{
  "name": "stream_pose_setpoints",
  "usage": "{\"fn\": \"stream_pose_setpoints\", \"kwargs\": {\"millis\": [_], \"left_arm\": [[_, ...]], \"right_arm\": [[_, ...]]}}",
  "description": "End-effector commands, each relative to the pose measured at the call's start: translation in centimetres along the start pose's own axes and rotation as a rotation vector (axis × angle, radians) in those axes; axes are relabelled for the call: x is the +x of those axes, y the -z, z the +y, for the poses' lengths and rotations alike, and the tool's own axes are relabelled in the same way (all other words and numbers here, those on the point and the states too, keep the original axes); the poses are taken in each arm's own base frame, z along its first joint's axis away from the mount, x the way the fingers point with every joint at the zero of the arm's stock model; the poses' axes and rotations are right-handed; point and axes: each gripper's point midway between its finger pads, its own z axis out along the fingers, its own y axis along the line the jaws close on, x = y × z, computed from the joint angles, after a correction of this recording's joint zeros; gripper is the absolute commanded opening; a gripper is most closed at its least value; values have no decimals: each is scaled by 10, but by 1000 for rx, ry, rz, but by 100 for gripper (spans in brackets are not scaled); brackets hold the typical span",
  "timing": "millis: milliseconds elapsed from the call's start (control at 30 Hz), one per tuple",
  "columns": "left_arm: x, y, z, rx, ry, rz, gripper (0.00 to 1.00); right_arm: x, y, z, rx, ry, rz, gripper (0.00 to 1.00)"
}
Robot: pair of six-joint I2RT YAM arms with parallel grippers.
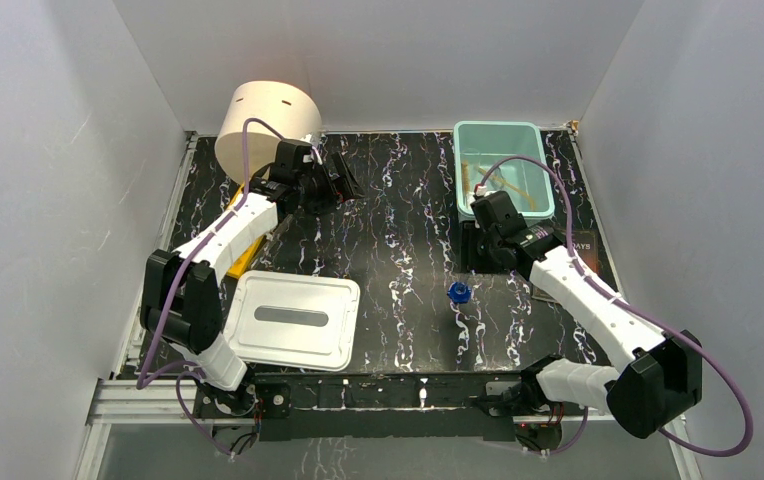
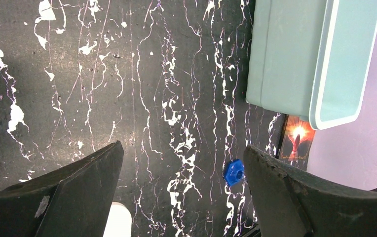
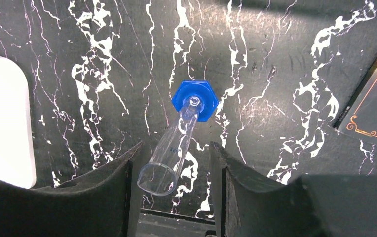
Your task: Organize the chemistry lab equipment
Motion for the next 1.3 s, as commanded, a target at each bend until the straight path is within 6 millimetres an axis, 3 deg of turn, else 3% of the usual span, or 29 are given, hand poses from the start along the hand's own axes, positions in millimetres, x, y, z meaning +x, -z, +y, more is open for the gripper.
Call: {"fn": "stream_pose_setpoints", "kwargs": {"millis": [0,167,367,533,700,900,1133,1267], "left_arm": [[-1,4,-3,7,-19,-13,91],[-2,3,-3,7,-20,-13,91],[-2,0,-1,-2,-20,-11,91],[1,-2,-2,12,-21,2,91],[5,-3,1,11,-29,9,91],[15,4,-13,127,-101,28,90],[47,18,-25,305,-199,77,88],[69,27,-32,420,-282,98,80]], "right_arm": [[-26,2,2,2,24,-111,54],[-30,-1,5,-9,70,-118,51],[-23,-3,10,-54,126,-92,36],[-27,-2,14,-68,143,-95,33],[-33,-14,35,-160,186,-74,32],[-65,-26,66,-242,198,-76,30],[-95,-35,112,-402,181,-52,29],[-106,-30,138,-527,198,-53,29]]}}
